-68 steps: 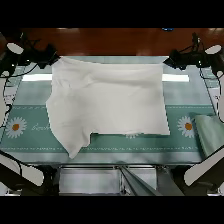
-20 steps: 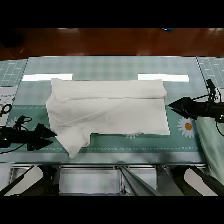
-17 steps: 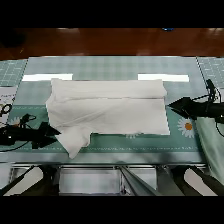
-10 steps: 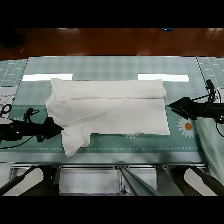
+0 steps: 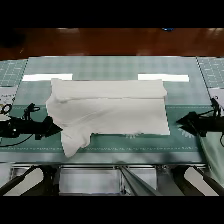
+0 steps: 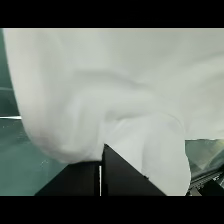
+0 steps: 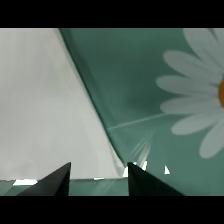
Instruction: Fold the shirts.
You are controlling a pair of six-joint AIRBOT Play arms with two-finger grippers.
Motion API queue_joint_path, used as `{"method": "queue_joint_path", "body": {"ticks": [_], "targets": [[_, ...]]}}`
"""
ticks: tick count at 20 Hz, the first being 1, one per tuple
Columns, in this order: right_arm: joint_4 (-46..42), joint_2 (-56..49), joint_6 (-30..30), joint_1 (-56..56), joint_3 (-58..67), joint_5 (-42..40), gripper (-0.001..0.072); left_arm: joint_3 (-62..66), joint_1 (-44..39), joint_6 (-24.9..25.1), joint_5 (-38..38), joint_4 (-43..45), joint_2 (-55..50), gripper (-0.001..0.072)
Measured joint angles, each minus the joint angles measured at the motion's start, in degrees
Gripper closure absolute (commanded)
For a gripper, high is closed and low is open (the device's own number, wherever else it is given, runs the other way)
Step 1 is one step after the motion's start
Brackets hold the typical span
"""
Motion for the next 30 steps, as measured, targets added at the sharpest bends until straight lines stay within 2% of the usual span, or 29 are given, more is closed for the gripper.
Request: {"method": "queue_joint_path", "body": {"ticks": [10,13,14,15,16,17,22,30], "targets": [[-1.4,-3.0,1.6,0.8,-4.5,0.0,0.0298,0.3,0.0,0.5,-1.4,-0.5,0.7,0.0685],[2.4,-6.6,0.5,4.9,-4.5,-2.3,0.0299,0.3,0.0,0.5,-1.4,-0.6,0.7,0.0685],[4.5,-7.8,-0.1,6.3,-4.5,-3.3,0.0320,0.3,0.0,0.5,-1.4,-0.6,0.7,0.0685],[6.9,-9.1,-0.8,7.9,-4.5,-4.5,0.0412,0.3,0.0,0.5,-1.3,-0.6,0.7,0.0685],[8.5,-10.1,-1.7,9.3,-4.5,-6.1,0.0625,0.4,0.0,0.5,-1.2,-0.6,0.7,0.0685],[9.5,-11.0,-2.7,10.6,-4.5,-7.3,0.0684,0.5,0.0,0.6,-1.2,-0.6,0.7,0.0685],[14.2,-10.8,-7.6,11.4,-4.5,-7.8,0.0685,3.1,0.0,1.1,-1.4,-0.5,0.7,0.0685],[15.8,-10.0,-8.8,12.2,6.1,-5.4,0.0685,12.3,0.0,1.3,-0.2,-2.6,-0.9,0.0685]]}}
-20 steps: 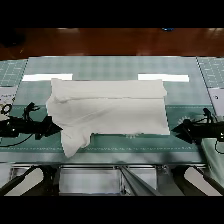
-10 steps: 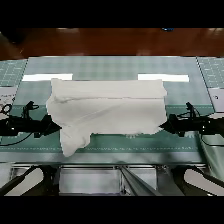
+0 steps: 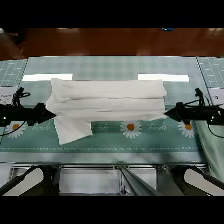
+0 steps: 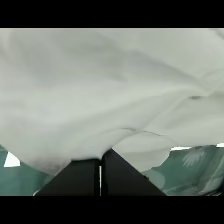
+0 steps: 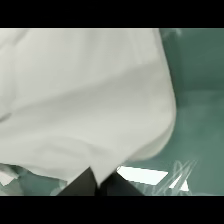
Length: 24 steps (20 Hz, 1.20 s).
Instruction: Fold the shirts.
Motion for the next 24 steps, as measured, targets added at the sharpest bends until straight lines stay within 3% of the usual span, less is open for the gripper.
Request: {"method": "queue_joint_path", "body": {"ticks": [6,14,24], "targets": [[-0.1,-9.6,1.4,5.8,13.7,-1.7,0.0685,12.7,-4.1,-0.4,2.0,-4.5,-10.2,0.0685],[0.1,-23.0,3.1,8.2,29.8,-4.2,0.0685,32.9,-8.8,-5.8,1.9,-5.7,-27.5,0.0685],[0.9,-33.9,3.6,8.4,39.9,-5.7,0.0684,49.2,-11.5,-8.9,1.9,-5.7,-41.1,0.0685]]}}
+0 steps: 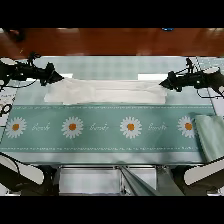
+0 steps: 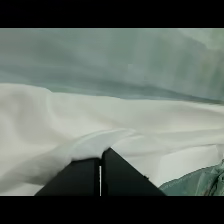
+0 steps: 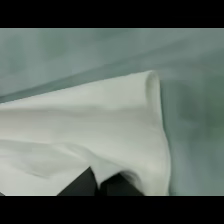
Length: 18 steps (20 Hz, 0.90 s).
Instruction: Fold the shirts.
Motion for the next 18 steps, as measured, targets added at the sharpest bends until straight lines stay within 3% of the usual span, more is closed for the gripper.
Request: {"method": "queue_joint_path", "body": {"ticks": [1,2,3,4,11,14,18], "targets": [[0.2,-0.5,0.0,0.0,0.2,-0.4,0.0684,0.5,-0.2,-0.2,0.0,0.0,-0.7,0.0675],[0.3,-1.0,0.0,0.0,0.4,-0.7,0.0659,0.9,-0.3,-0.2,0.1,0.0,-1.3,0.0546],[0.5,-1.4,0.0,0.0,0.5,-1.0,0.0433,1.1,-0.4,-0.3,0.1,0.0,-1.8,0.0286],[0.6,-1.6,0.0,0.0,0.6,-1.4,0.0295,1.3,-0.5,-0.3,0.1,0.0,-2.1,0.0198],[2.1,1.5,1.3,-3.4,2.7,2.5,0.0298,4.4,3.2,-3.3,-7.6,4.1,2.2,0.0199],[-0.5,7.6,2.5,-8.4,3.0,6.8,0.0298,2.5,5.3,-2.8,-7.5,8.9,10.7,0.0199],[-9.4,17.4,6.0,-13.3,-2.9,5.1,0.0293,-9.9,5.7,1.0,-1.6,11.9,27.3,0.0199]]}}
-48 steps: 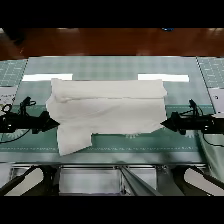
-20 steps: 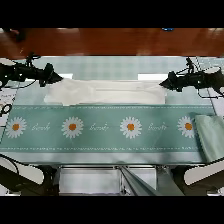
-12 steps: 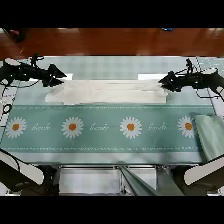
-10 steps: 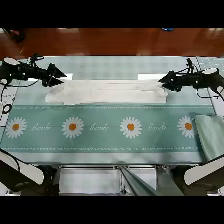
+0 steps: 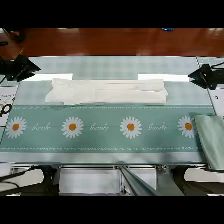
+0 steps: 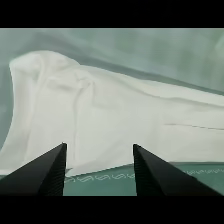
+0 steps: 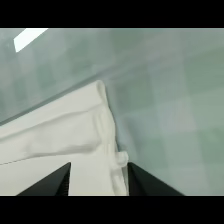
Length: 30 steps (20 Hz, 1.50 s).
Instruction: Fold the shirts.
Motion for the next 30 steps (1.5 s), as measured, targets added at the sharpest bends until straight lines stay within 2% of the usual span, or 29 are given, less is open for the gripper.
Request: {"method": "queue_joint_path", "body": {"ticks": [4,7,15,21,22,23,24,25,28,29,30], "targets": [[-1.2,1.2,-0.2,-1.1,-7.1,-2.6,0.0293,-18.5,-2.5,1.7,9.1,0.7,16.7,0.0199],[1.1,-2.6,-1.1,-0.2,-9.0,-3.2,0.0293,-27.8,-4.7,2.1,13.2,1.0,23.3,0.0199],[11.5,-13.2,-4.8,5.3,-8.5,-4.6,0.0293,-33.6,-6.3,2.3,16.4,-0.3,26.0,0.0199],[16.7,-19.0,-4.8,10.3,-3.3,-5.0,0.0294,-34.0,-6.4,2.3,16.8,-1.4,26.2,0.0199],[17.3,-19.9,-4.7,11.3,-2.3,-5.1,0.0315,-34.0,-6.4,2.3,16.8,-1.6,26.2,0.0199],[17.7,-20.7,-4.5,12.3,-1.3,-5.4,0.0411,-34.0,-6.4,2.3,16.8,-1.7,26.2,0.0199],[17.4,-21.3,-4.4,13.1,-0.5,-6.0,0.0590,-34.0,-6.4,2.3,16.8,-1.8,26.2,0.0199],[16.8,-21.7,-4.2,13.9,0.2,-6.5,0.0685,-34.0,-6.4,2.3,16.8,-1.8,26.2,0.0199],[17.0,-21.6,-4.6,15.2,2.1,-5.8,0.0685,-34.0,-6.4,2.3,16.8,-2.0,26.2,0.0201],[16.6,-20.8,-4.7,15.3,2.5,-5.0,0.0685,-34.0,-6.4,2.3,16.8,-2.0,26.2,0.0231],[15.6,-19.6,-4.8,15.3,2.8,-4.1,0.0685,-34.0,-6.6,2.3,16.8,-2.1,26.2,0.0510]]}}
